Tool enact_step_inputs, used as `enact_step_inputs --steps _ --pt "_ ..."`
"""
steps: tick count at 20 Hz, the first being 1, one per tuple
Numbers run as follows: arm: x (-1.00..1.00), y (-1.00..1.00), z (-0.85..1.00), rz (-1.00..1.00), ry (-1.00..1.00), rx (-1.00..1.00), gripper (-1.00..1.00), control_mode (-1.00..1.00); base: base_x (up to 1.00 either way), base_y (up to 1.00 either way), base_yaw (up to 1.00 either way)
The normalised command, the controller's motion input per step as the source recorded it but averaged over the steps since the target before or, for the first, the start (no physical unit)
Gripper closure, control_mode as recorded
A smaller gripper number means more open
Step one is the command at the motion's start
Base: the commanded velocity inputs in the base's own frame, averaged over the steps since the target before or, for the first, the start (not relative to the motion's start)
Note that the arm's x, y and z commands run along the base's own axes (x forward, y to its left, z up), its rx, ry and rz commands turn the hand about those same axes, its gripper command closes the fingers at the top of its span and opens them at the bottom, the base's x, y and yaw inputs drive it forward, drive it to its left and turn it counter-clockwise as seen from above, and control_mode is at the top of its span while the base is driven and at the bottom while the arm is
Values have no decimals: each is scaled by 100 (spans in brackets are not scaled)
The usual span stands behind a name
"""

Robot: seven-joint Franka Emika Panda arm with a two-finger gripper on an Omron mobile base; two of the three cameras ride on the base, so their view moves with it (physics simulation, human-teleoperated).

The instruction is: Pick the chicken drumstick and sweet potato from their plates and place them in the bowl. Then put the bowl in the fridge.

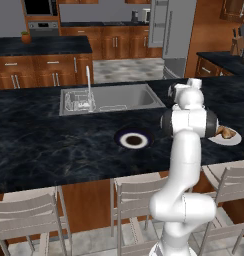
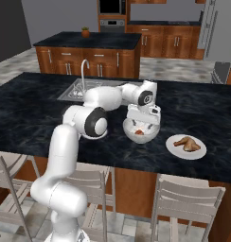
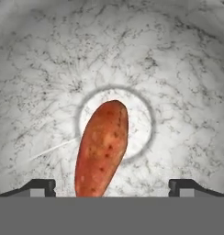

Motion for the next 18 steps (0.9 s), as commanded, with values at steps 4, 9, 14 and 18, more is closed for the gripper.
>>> enact_step_inputs --steps 4,9,14,18 --pt "-34 -19 49 6 0 0 -100 -100 0 0 0" --pt "-49 -20 42 -2 0 0 -100 -100 0 0 0" --pt "-65 -18 30 -12 -3 0 -100 -100 0 0 0" --pt "-68 -7 10 -34 -11 0 -100 -100 0 0 0"
